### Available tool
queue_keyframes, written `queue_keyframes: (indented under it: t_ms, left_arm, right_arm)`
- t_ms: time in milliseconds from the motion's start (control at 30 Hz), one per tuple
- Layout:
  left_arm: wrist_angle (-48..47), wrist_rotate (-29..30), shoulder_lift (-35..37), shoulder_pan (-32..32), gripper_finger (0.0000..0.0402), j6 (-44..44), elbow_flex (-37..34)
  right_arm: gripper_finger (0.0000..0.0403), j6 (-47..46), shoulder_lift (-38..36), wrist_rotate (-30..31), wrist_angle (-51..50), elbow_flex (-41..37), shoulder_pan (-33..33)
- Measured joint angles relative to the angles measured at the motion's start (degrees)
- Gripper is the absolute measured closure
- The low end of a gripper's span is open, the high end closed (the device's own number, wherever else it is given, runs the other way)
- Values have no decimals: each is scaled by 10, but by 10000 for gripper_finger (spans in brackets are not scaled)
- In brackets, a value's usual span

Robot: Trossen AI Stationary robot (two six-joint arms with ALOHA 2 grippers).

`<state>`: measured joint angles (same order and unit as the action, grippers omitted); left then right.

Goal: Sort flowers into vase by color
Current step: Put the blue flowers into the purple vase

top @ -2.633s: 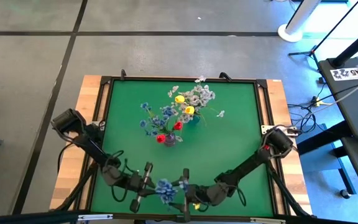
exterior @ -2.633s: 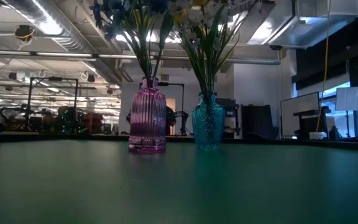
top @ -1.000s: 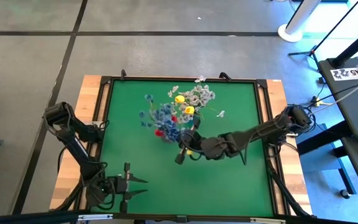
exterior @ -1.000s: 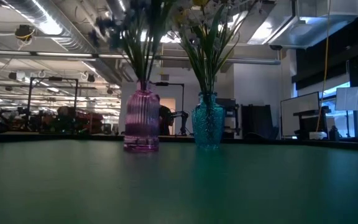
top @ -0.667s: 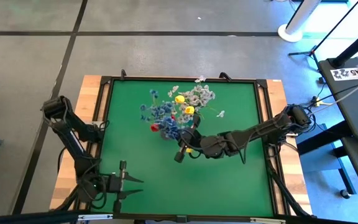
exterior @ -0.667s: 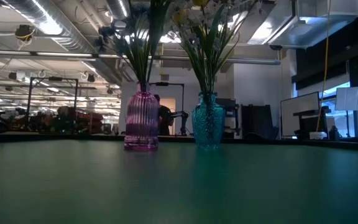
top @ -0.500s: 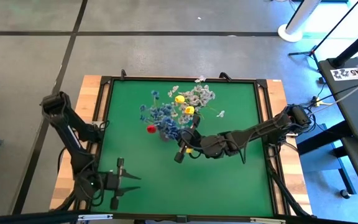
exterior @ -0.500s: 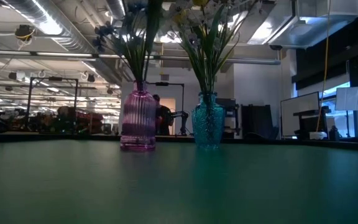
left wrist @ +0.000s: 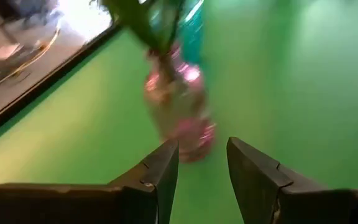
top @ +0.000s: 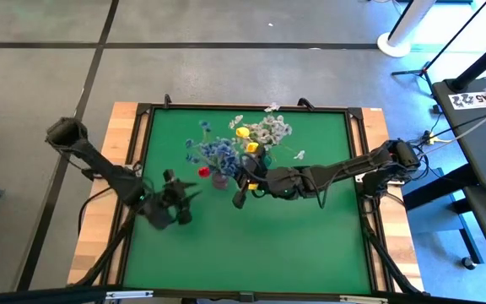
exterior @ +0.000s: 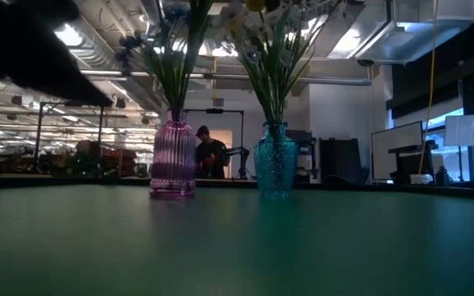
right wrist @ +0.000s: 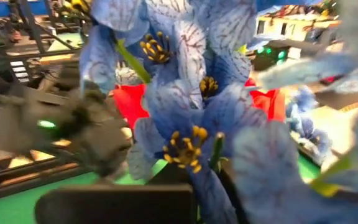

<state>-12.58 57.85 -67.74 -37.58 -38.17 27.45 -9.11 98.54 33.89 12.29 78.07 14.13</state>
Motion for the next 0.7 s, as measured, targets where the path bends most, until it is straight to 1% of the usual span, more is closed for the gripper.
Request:
queue_keyframes:
  t_ms: [67,167,233,300,400,533,700]
  left_arm:
    - [6,-36,7,48,269,24,-21]
    - [58,-128,12,116,269,95,-43]
    - [95,-185,12,151,269,140,-53]
    - [107,-223,12,177,269,166,-55]
    - [110,-242,12,201,269,192,-53]
    - [91,-256,13,203,269,223,-29]
    - [-71,-262,49,203,269,213,28]
  right_arm:
    - [392,-10,0,-10,-6,0,-5]
    - [391,-12,0,-11,-10,1,-12]
    - [391,-13,0,-18,-10,1,-15]
    - [391,-15,0,-25,-10,1,-19]
    - [391,-15,0,-37,-12,1,-23]
    - [391,-15,0,-50,-13,1,-27]
    - [391,-9,0,-51,-10,1,-26]
